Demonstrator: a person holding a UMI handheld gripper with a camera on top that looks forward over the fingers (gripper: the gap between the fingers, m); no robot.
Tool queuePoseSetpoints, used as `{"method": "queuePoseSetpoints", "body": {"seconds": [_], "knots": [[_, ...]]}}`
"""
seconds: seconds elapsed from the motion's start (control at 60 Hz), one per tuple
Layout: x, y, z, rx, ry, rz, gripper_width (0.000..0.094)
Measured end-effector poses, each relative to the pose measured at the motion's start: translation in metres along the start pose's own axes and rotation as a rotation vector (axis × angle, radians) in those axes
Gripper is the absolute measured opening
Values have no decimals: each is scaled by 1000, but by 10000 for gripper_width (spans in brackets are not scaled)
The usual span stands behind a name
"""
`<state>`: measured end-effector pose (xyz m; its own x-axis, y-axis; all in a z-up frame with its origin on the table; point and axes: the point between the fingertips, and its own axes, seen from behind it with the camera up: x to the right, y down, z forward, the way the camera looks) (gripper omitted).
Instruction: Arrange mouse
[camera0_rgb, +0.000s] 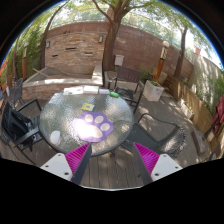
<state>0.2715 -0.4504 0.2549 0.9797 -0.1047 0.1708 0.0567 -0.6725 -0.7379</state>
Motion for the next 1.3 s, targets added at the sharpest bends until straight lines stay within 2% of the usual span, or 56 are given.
{"method": "queuePoseSetpoints", "body": {"seconds": [0.15,0.35,0.517,0.633,0.7,0.85,0.967,1.067,1.083,1.167,1.3], "knots": [[-1,21,-1,-37,17,-11,832],[-43,82,21,-97,41,3,835],[-135,128,47,-144,-54,-3,828],[-222,123,83,-100,-172,57,833],[-266,112,112,-61,-207,51,831],[-329,83,179,7,-234,51,832],[-345,72,220,19,-215,27,823],[-348,77,244,2,-220,13,759],[-350,72,245,20,-228,21,741],[-350,71,247,33,-217,13,502],[-352,70,248,29,-208,-15,400]]}}
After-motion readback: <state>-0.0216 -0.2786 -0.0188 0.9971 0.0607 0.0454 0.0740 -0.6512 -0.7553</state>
